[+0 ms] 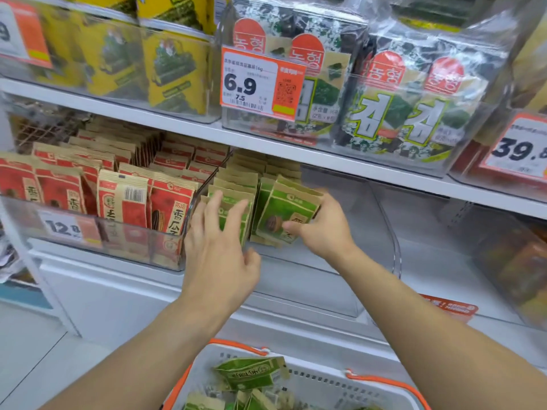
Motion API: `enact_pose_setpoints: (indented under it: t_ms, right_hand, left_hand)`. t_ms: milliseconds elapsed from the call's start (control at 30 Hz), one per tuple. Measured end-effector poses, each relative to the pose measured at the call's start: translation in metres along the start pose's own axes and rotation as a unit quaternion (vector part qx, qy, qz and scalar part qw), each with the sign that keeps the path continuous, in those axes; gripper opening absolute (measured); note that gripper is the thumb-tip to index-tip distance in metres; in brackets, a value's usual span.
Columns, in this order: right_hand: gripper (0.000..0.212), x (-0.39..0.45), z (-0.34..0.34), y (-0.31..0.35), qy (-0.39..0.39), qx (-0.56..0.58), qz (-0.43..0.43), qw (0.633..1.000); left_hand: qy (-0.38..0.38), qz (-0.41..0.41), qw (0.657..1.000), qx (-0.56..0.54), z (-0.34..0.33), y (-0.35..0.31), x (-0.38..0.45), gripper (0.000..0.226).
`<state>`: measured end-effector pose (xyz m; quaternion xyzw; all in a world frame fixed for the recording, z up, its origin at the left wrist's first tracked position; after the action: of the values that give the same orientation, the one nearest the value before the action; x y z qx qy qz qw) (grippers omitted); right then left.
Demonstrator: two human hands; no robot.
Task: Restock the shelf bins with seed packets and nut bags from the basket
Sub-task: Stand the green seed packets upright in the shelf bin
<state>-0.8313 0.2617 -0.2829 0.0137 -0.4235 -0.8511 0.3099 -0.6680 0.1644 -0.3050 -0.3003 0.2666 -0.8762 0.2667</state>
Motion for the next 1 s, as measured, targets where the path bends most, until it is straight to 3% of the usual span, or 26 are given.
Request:
enact_pose_setpoints:
  t_ms: [267,667,1000]
  right_hand:
    - [0.047,0.028,-0.046,-0.015,0.029,-0.130,-0.049,0.990]
    - [0.065,0.025,-0.043,-0.013,0.002,-0.120,-0.074,0.990]
    - [0.053,0.026,-0.042,-0.016,0.018,-0.090,-0.113,0.989]
  left_hand:
    - [-0.003,0.001,1.000,-0.023,0.002,0.001,0.001,0.072]
    - [0.000,0.008,1.000,-0.027,0.001,-0.001,0.002,0.069]
    - [-0.004,0.010,0.999,-0.033,0.001,-0.001,0.002,0.068]
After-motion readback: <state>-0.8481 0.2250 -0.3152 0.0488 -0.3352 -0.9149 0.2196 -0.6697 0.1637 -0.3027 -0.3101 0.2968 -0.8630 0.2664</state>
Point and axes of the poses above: each hand's wrist, its own x-axis towards the middle knuckle, its own z-axis out of the back of the hand, y = z × x, the point moved 2 cm from there along x, towards the middle knuckle, and after that the axes turned 7 degrees about -x, right-handed, at the moved point
